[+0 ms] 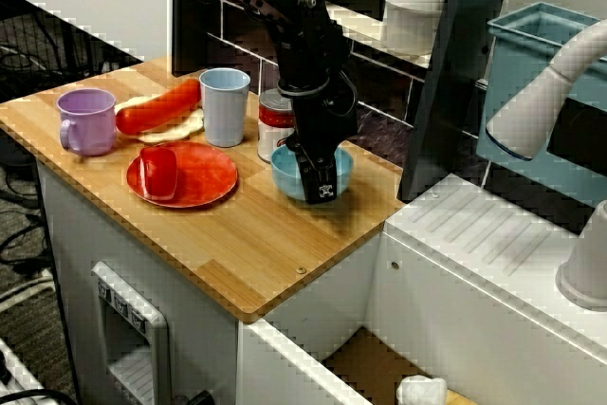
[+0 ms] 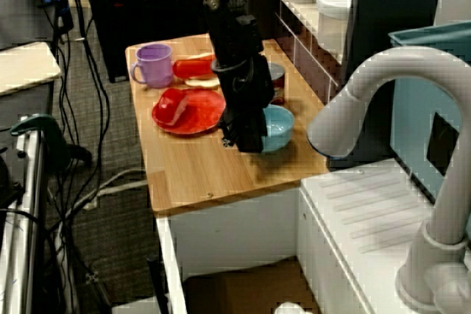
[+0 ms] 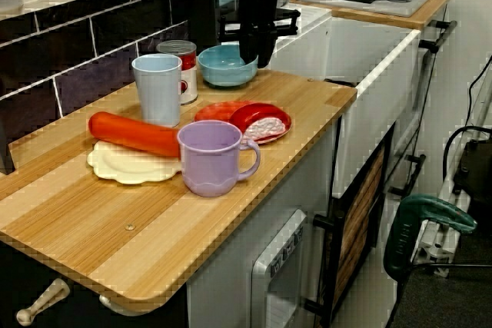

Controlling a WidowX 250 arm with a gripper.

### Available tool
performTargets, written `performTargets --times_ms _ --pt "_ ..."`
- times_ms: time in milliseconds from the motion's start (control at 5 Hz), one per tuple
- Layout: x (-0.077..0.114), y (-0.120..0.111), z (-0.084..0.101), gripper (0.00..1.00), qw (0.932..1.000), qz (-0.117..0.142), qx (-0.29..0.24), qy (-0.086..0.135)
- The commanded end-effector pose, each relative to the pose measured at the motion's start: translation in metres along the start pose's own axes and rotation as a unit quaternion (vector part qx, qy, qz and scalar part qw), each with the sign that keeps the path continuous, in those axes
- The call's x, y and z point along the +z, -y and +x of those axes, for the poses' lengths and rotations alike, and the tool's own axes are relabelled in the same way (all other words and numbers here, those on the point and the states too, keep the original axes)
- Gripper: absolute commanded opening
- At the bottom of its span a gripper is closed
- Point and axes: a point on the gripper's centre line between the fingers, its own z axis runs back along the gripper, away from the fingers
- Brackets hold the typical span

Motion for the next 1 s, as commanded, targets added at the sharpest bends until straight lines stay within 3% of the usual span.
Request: performTargets --times_ms 0,800 --pt "0.019 -0.002 0.008 1.0 0.9996 0.016 -0.002 0.021" --pt "0.041 -0.011 0.004 1.0 0.999 -0.004 0.028 0.034"
